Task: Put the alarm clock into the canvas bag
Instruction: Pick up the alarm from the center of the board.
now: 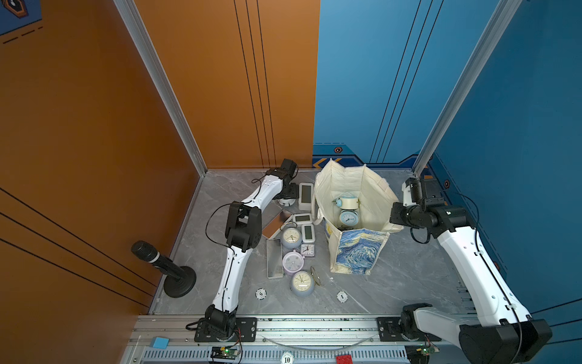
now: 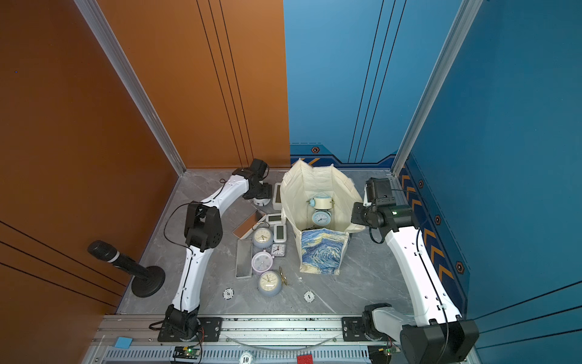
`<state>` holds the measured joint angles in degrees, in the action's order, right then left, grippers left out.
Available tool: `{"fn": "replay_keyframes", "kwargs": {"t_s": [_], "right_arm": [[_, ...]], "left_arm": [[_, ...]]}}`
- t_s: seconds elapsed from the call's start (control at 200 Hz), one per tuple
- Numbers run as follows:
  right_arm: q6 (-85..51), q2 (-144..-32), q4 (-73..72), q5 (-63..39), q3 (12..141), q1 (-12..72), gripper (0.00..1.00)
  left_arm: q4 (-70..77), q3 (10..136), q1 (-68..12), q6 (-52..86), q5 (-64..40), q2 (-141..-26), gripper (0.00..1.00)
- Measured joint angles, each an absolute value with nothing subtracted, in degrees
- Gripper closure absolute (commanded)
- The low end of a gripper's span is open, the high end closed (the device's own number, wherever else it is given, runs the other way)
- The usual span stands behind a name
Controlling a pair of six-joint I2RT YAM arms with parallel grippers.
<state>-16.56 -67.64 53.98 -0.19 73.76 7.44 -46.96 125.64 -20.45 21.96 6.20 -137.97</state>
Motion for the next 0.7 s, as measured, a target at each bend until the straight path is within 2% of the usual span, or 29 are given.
{"fn": "replay_keyframes", "kwargs": {"t_s": [0.701], "right_arm": [[-16.53, -67.64, 53.93, -0.21, 73.76, 7.44, 0.95]], "left_arm": [[-46.94, 118.98, -20.88, 20.38, 4.47, -115.18, 0.37]]}}
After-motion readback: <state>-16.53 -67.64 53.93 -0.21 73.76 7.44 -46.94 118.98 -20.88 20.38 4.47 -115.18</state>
